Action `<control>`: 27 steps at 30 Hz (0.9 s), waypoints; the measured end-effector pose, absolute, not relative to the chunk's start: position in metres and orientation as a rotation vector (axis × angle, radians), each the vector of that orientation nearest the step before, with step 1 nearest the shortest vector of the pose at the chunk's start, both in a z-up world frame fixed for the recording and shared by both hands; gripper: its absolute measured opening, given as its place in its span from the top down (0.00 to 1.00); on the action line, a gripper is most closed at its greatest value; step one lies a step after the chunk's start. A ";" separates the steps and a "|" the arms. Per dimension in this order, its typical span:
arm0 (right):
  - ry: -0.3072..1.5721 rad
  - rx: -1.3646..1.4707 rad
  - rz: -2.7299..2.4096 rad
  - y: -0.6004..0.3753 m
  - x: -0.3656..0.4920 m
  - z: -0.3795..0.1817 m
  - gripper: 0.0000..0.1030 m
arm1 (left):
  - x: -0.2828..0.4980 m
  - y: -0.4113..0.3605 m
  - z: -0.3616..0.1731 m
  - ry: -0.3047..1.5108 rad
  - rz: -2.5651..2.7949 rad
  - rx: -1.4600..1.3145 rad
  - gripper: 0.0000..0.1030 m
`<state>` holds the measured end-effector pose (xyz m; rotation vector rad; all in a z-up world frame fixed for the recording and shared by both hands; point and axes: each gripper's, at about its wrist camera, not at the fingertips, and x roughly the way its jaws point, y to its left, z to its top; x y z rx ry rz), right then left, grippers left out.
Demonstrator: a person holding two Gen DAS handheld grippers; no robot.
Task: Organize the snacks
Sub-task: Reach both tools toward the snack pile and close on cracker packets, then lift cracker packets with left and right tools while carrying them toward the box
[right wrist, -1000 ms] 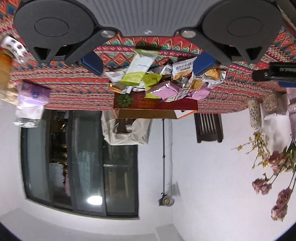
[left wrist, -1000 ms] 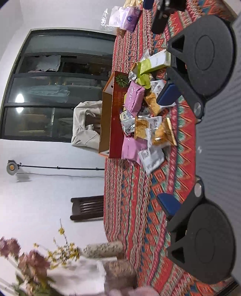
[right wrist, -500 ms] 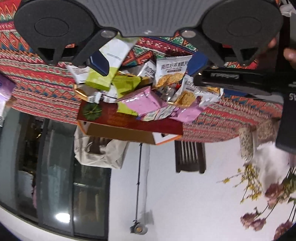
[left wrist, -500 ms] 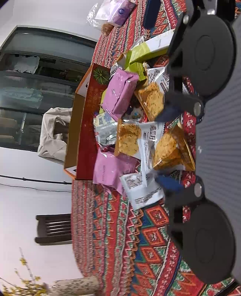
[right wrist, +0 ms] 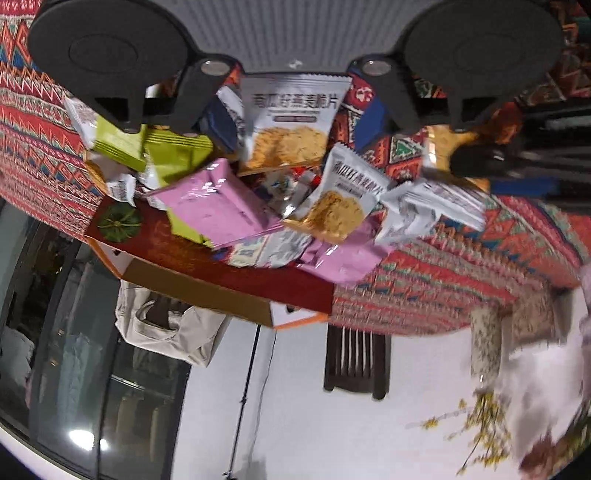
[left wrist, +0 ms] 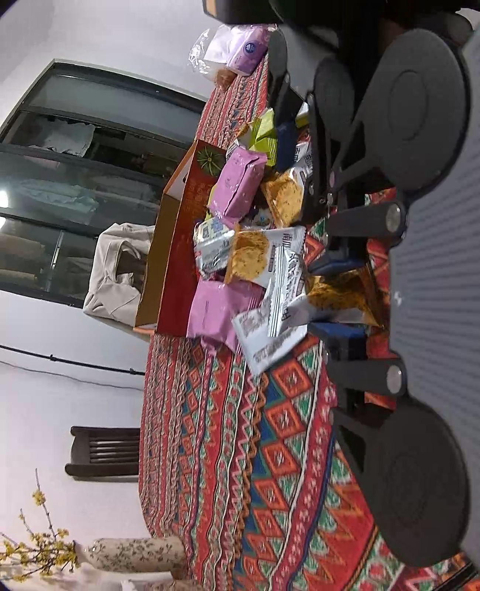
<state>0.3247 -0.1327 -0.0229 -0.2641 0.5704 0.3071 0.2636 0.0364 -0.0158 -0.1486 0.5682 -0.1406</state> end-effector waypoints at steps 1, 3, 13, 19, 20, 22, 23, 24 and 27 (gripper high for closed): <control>0.577 -0.277 0.304 -0.130 0.326 -0.025 0.48 | 0.262 0.038 -0.015 0.567 -0.135 -0.147 0.74; 0.584 -0.291 0.303 -0.128 0.325 -0.028 0.51 | 0.258 0.041 -0.014 0.565 -0.131 -0.148 0.75; 0.557 -0.137 0.279 -0.181 0.281 -0.009 0.57 | 0.238 0.012 0.000 0.514 -0.190 -0.116 0.81; 0.523 -0.097 0.251 -0.214 0.254 0.001 0.57 | 0.235 -0.011 0.002 0.516 -0.207 -0.088 0.86; 0.522 -0.089 0.251 -0.220 0.251 0.001 0.57 | 0.234 -0.014 0.002 0.524 -0.201 -0.080 0.86; 0.516 -0.068 0.251 -0.230 0.245 0.000 0.57 | 0.233 -0.015 0.001 0.536 -0.195 -0.080 0.88; 0.513 -0.058 0.252 -0.234 0.243 0.000 0.57 | 0.233 -0.016 0.001 0.541 -0.191 -0.081 0.88; 0.507 -0.045 0.253 -0.239 0.240 0.000 0.57 | 0.233 -0.017 0.001 0.548 -0.186 -0.078 0.88; 0.500 -0.020 0.255 -0.249 0.237 -0.002 0.57 | 0.236 -0.019 -0.004 0.568 -0.170 -0.057 0.25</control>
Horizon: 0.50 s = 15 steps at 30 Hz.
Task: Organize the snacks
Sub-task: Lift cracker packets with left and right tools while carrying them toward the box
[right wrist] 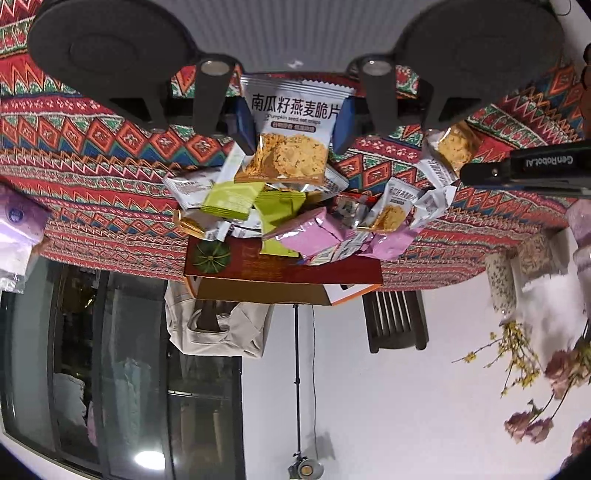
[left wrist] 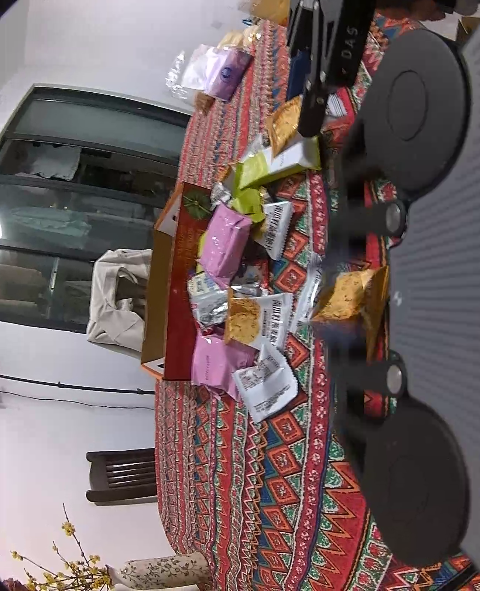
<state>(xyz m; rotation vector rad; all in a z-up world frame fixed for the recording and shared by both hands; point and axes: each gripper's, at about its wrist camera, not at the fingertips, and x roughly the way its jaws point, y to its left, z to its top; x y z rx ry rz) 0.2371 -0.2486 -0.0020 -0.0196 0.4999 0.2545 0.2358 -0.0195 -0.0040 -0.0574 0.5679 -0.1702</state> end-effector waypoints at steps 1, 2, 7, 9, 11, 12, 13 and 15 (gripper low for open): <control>0.499 -0.011 0.257 -0.251 0.237 -0.004 0.57 | 0.236 -0.020 -0.007 0.562 -0.154 -0.048 0.11; 0.499 -0.003 0.262 -0.252 0.237 -0.005 0.57 | 0.236 -0.024 -0.010 0.552 -0.138 -0.023 0.12; 0.503 0.022 0.301 -0.254 0.239 -0.012 0.57 | 0.249 -0.041 -0.024 0.579 -0.121 0.080 0.19; 0.502 0.027 0.313 -0.255 0.240 -0.013 0.57 | 0.257 -0.042 -0.030 0.616 -0.115 0.073 0.47; 0.499 0.031 0.316 -0.256 0.240 -0.013 0.57 | 0.261 -0.040 -0.033 0.633 -0.128 0.053 0.59; 0.498 0.034 0.315 -0.257 0.239 -0.013 0.57 | 0.260 -0.039 -0.032 0.628 -0.128 0.050 0.60; 0.498 0.037 0.313 -0.258 0.239 -0.013 0.57 | 0.259 -0.038 -0.030 0.626 -0.137 0.045 0.60; 0.500 0.042 0.307 -0.261 0.240 -0.014 0.57 | 0.257 -0.034 -0.021 0.614 -0.156 0.007 0.60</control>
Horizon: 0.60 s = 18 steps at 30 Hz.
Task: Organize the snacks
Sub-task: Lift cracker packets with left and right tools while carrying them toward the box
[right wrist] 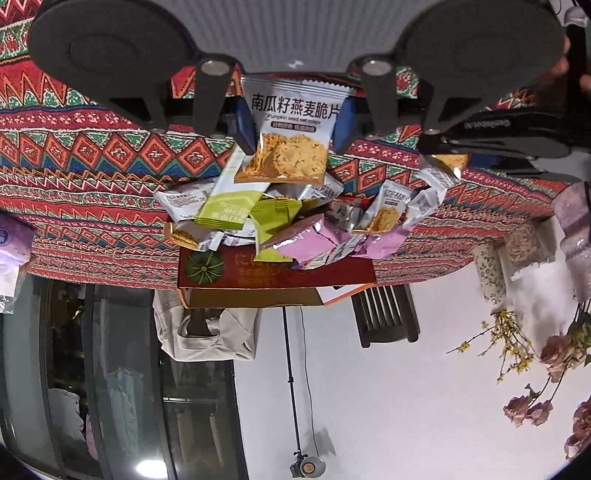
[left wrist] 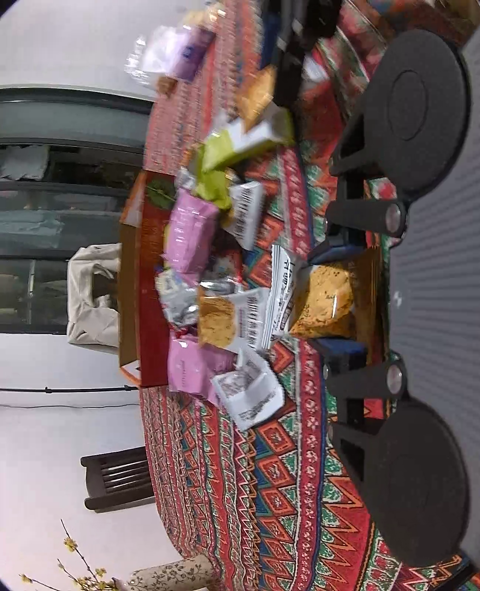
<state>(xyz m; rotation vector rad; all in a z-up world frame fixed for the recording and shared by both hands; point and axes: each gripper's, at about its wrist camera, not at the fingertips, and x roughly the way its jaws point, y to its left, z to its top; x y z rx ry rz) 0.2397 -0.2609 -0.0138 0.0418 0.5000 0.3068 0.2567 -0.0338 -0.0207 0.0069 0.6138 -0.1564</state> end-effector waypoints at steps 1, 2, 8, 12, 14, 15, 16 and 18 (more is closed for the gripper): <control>0.501 0.044 0.304 -0.262 0.240 -0.014 0.57 | 0.255 -0.030 -0.013 0.605 -0.175 -0.019 0.60; 0.501 0.047 0.303 -0.264 0.240 -0.013 0.57 | 0.257 -0.027 -0.005 0.592 -0.194 -0.041 0.60; 0.436 0.102 0.371 -0.281 0.262 0.020 0.57 | 0.313 -0.008 0.052 0.525 -0.280 -0.064 0.60; 0.373 0.051 0.398 -0.289 0.305 0.066 0.57 | 0.388 0.003 0.088 0.503 -0.296 -0.057 0.60; 0.352 0.020 0.396 -0.290 0.336 0.086 0.57 | 0.437 0.004 0.099 0.510 -0.287 -0.041 0.60; 0.354 0.009 0.398 -0.291 0.356 0.096 0.57 | 0.460 0.004 0.101 0.517 -0.277 -0.031 0.60; 0.362 -0.005 0.399 -0.290 0.380 0.105 0.57 | 0.487 0.002 0.102 0.529 -0.271 -0.012 0.60; 0.393 -0.033 0.380 -0.287 0.432 0.117 0.57 | 0.541 -0.001 0.098 0.570 -0.240 0.004 0.60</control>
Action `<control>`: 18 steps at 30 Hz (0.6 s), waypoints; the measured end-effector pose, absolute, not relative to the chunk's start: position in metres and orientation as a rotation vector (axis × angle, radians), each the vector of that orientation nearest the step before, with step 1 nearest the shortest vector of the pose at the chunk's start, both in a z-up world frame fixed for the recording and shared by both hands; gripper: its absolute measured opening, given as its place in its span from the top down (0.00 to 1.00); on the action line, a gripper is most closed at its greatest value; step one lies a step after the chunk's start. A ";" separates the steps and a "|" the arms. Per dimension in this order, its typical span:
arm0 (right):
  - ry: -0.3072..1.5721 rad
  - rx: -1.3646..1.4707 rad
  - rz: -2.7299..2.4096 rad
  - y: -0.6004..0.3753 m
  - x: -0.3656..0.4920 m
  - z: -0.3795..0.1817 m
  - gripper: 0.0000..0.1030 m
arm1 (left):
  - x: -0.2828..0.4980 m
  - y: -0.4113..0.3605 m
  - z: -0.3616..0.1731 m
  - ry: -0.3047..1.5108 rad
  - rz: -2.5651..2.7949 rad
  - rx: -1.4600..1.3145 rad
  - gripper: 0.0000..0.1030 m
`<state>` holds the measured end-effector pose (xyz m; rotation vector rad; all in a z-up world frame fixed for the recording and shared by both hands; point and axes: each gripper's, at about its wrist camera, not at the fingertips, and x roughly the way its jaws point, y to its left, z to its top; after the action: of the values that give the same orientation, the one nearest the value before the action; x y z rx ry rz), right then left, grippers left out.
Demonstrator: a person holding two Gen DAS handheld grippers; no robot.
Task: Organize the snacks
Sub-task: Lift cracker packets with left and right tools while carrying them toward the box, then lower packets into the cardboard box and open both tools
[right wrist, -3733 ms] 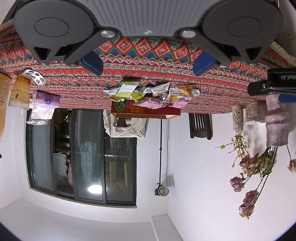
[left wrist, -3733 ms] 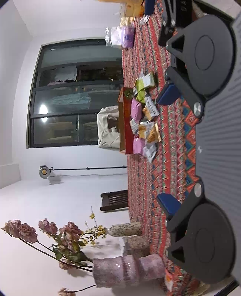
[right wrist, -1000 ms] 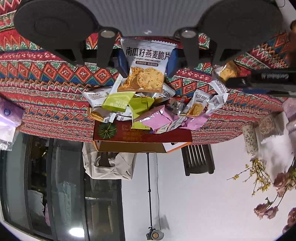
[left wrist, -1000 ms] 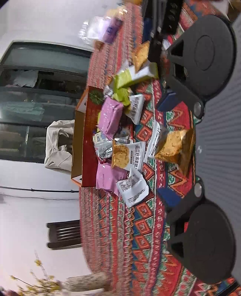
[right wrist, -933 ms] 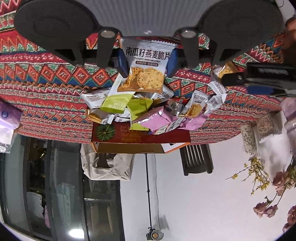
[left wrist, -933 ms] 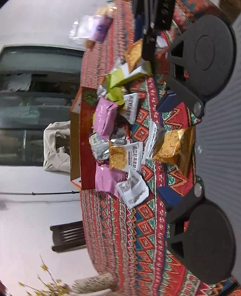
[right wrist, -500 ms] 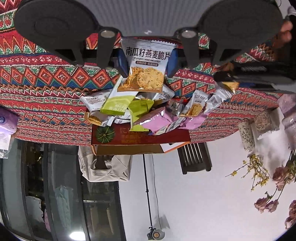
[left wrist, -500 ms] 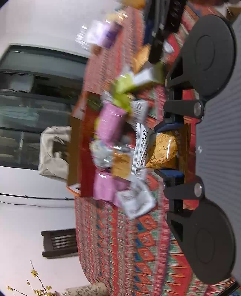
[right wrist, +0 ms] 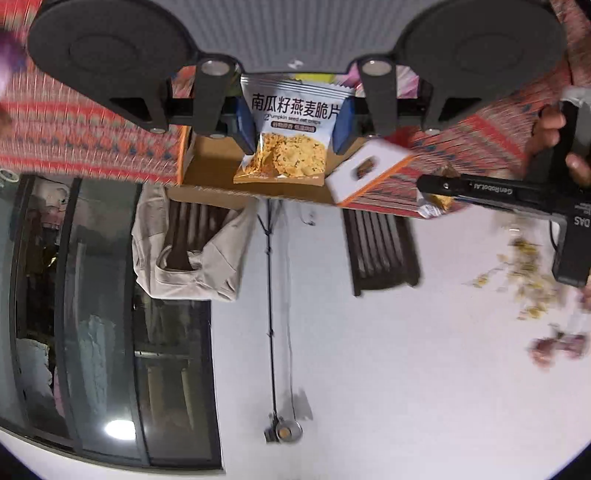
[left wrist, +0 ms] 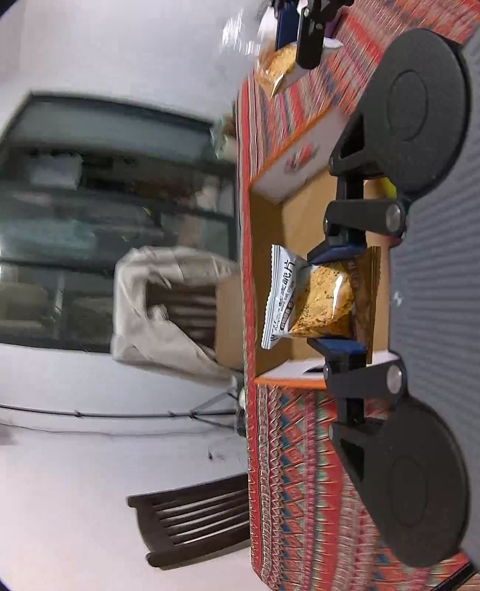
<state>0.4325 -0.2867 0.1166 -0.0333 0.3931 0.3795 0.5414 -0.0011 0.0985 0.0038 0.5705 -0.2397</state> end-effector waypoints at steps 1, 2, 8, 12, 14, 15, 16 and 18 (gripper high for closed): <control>0.420 -0.050 0.363 -0.284 0.463 0.119 0.57 | 0.569 -0.003 0.093 0.597 -0.231 0.017 0.60; 0.457 -0.066 0.343 -0.281 0.495 0.119 0.57 | 0.595 -0.004 0.087 0.626 -0.202 0.015 0.60; 0.702 -0.116 0.210 -0.266 0.661 0.069 0.57 | 0.707 -0.013 0.036 0.790 -0.105 0.060 0.57; 0.783 -0.261 0.117 -0.248 0.716 0.030 0.55 | 0.728 -0.014 0.024 0.828 -0.151 0.071 0.41; 0.805 -0.295 0.099 -0.242 0.729 0.019 0.54 | 0.724 -0.016 0.027 0.805 -0.169 0.078 0.29; 0.814 -0.318 0.095 -0.240 0.733 0.014 0.54 | 0.722 -0.015 0.030 0.791 -0.171 0.081 0.26; 0.811 -0.343 0.086 -0.237 0.735 0.012 0.49 | 0.719 -0.015 0.032 0.781 -0.171 0.083 0.26; 0.789 -0.366 0.074 -0.235 0.734 0.013 0.37 | 0.715 -0.009 0.038 0.776 -0.178 0.072 0.26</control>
<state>0.7337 -0.2350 0.0135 -0.3660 0.7888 0.0738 0.7151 -0.0086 0.0382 0.0722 0.7755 -0.1775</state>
